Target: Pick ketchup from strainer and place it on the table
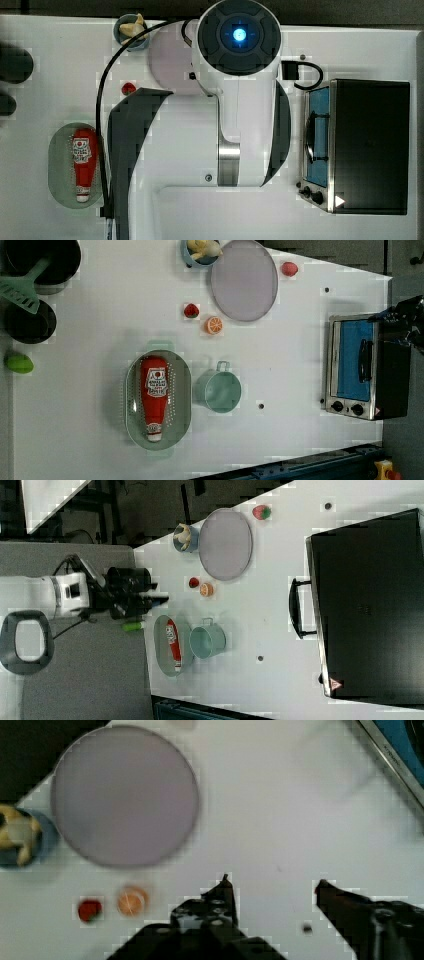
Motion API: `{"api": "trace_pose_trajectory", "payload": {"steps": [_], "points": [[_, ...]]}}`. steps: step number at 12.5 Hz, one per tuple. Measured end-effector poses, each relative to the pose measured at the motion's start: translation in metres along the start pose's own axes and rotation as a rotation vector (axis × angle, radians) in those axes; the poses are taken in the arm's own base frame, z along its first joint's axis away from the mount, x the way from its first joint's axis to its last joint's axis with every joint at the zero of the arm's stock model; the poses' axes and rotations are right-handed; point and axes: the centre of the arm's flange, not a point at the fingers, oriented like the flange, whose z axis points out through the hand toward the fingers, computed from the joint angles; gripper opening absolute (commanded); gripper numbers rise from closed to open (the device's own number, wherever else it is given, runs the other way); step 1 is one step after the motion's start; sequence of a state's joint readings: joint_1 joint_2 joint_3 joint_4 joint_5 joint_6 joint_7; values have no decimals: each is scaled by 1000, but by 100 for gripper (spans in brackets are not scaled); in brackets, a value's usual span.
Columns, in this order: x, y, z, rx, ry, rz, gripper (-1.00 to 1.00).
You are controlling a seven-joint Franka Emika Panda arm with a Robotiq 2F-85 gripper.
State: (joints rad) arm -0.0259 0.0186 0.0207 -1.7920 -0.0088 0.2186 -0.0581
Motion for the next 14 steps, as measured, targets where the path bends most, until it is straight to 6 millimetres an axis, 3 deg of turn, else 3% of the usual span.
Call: {"api": "trace_pose_trajectory", "payload": {"steps": [2,3,4,6,8,9,10,14], "points": [[-42,48,4,-64,-96,26,80],[-56,68,-10,-61,-90,42,99],[-65,78,-32,-28,-61,54,100],[-77,75,-73,76,-3,50,100],[-93,47,-87,97,48,-6,100],[-105,27,-79,77,43,-50,100],[-119,3,-65,57,30,-102,100],[-195,-99,20,-5,-34,-336,100]]}}
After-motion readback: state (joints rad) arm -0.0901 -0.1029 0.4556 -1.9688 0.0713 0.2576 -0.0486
